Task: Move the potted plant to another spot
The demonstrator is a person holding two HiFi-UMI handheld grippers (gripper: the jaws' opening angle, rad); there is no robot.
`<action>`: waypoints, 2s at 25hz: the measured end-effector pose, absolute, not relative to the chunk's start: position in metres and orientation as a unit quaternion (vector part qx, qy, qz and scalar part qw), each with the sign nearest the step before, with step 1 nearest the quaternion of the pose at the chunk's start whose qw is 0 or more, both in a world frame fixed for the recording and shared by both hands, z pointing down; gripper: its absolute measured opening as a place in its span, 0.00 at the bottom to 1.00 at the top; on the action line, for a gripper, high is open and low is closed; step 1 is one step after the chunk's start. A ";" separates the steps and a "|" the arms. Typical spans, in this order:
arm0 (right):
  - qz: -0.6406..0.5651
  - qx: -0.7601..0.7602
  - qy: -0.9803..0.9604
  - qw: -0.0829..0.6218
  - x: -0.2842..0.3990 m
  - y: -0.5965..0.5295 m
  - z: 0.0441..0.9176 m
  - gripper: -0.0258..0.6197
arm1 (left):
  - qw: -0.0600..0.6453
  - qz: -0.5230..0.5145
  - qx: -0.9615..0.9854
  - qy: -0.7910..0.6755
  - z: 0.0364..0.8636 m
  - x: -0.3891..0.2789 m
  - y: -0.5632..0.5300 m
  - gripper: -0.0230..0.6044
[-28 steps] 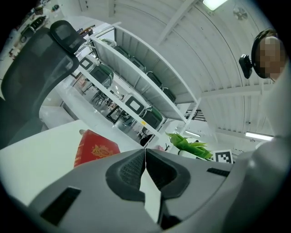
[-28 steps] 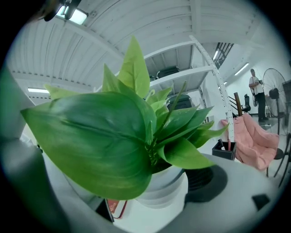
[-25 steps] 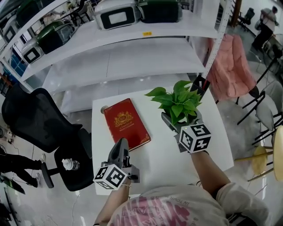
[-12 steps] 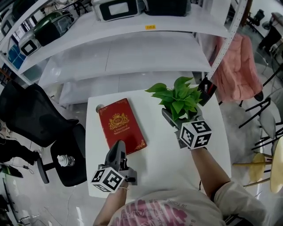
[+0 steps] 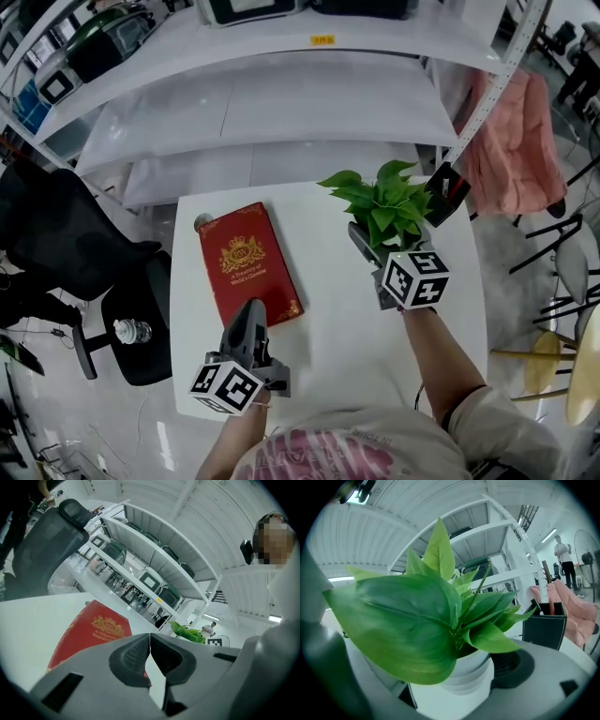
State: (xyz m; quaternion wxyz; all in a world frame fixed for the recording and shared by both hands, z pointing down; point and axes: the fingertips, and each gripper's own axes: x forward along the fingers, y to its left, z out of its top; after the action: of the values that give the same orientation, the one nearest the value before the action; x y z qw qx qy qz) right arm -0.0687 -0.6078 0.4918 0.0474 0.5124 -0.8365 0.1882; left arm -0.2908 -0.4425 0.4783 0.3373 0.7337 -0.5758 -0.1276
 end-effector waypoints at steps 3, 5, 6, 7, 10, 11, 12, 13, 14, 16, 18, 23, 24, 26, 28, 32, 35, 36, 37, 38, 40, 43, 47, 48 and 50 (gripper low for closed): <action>0.194 0.510 -0.837 0.049 -0.067 -0.612 0.502 0.85 | 0.340 -0.123 0.732 -0.578 0.484 -0.286 -0.442 0.08; 0.195 0.508 -0.838 0.051 -0.066 -0.614 0.509 0.85 | 0.341 -0.128 0.728 -0.580 0.489 -0.285 -0.443 0.08; 0.195 0.507 -0.838 0.053 -0.067 -0.615 0.513 0.85 | 0.343 -0.130 0.726 -0.581 0.492 -0.285 -0.442 0.08; 0.195 0.507 -0.838 0.055 -0.067 -0.615 0.518 0.85 | 0.345 -0.130 0.725 -0.582 0.495 -0.286 -0.441 0.08; 0.198 0.507 -0.837 0.058 -0.069 -0.613 0.527 0.85 | 0.348 -0.126 0.723 -0.583 0.502 -0.287 -0.438 0.08; 0.199 0.507 -0.837 0.059 -0.069 -0.614 0.527 0.85 | 0.349 -0.124 0.723 -0.584 0.501 -0.287 -0.438 0.08; 0.200 0.507 -0.836 0.061 -0.069 -0.615 0.526 0.85 | 0.349 -0.124 0.722 -0.585 0.499 -0.287 -0.439 0.08; 0.201 0.508 -0.835 0.062 -0.068 -0.617 0.526 0.85 | 0.349 -0.123 0.721 -0.586 0.497 -0.286 -0.440 0.08; 0.203 0.507 -0.835 0.063 -0.068 -0.618 0.526 0.85 | 0.349 -0.124 0.720 -0.587 0.496 -0.286 -0.441 0.08; 0.205 0.506 -0.835 0.065 -0.069 -0.619 0.527 0.85 | 0.349 -0.128 0.718 -0.588 0.495 -0.286 -0.442 0.08; 0.207 0.506 -0.835 0.066 -0.069 -0.619 0.530 0.85 | 0.348 -0.123 0.718 -0.590 0.496 -0.287 -0.442 0.08; 0.209 0.508 -0.833 0.071 -0.068 -0.620 0.533 0.85 | 0.352 -0.124 0.717 -0.589 0.496 -0.288 -0.443 0.08; 0.208 0.507 -0.833 0.072 -0.069 -0.620 0.533 0.86 | 0.352 -0.127 0.717 -0.588 0.497 -0.287 -0.443 0.08; 0.207 0.507 -0.834 0.072 -0.069 -0.619 0.534 0.86 | 0.352 -0.128 0.718 -0.587 0.497 -0.287 -0.443 0.08; 0.205 0.506 -0.834 0.074 -0.069 -0.618 0.535 0.86 | 0.351 -0.124 0.719 -0.587 0.497 -0.287 -0.442 0.08; 0.202 0.506 -0.835 0.079 -0.071 -0.616 0.537 0.86 | 0.349 -0.122 0.723 -0.584 0.496 -0.286 -0.441 0.08; 0.202 0.505 -0.835 0.085 -0.071 -0.615 0.538 0.86 | 0.353 -0.128 0.720 -0.584 0.494 -0.286 -0.439 0.08; 0.201 0.505 -0.835 0.086 -0.071 -0.615 0.538 0.86 | 0.354 -0.127 0.719 -0.584 0.493 -0.286 -0.439 0.08; 0.200 0.504 -0.836 0.087 -0.071 -0.614 0.538 0.86 | 0.354 -0.127 0.719 -0.584 0.493 -0.286 -0.439 0.08; 0.200 0.504 -0.836 0.087 -0.071 -0.614 0.538 0.86 | 0.353 -0.128 0.719 -0.585 0.492 -0.287 -0.439 0.08; 0.198 0.503 -0.837 0.088 -0.071 -0.614 0.538 0.86 | 0.352 -0.133 0.718 -0.586 0.491 -0.287 -0.439 0.08; 0.195 0.503 -0.837 0.090 -0.071 -0.614 0.538 0.86 | 0.351 -0.139 0.718 -0.585 0.489 -0.287 -0.440 0.08; 0.193 0.504 -0.837 0.091 -0.071 -0.613 0.537 0.86 | 0.353 -0.142 0.719 -0.582 0.487 -0.285 -0.439 0.08; 0.192 0.504 -0.837 0.090 -0.071 -0.613 0.537 0.86 | 0.353 -0.142 0.719 -0.582 0.487 -0.285 -0.439 0.08; 0.191 0.504 -0.837 0.089 -0.071 -0.613 0.537 0.86 | 0.352 -0.142 0.719 -0.582 0.487 -0.286 -0.439 0.08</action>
State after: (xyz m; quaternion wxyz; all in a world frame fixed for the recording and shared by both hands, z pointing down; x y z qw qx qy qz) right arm -0.0707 -0.6130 0.5372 0.0894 0.5043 -0.8373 0.1911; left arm -0.2856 -0.4388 0.4870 0.3519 0.7192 -0.5821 -0.1420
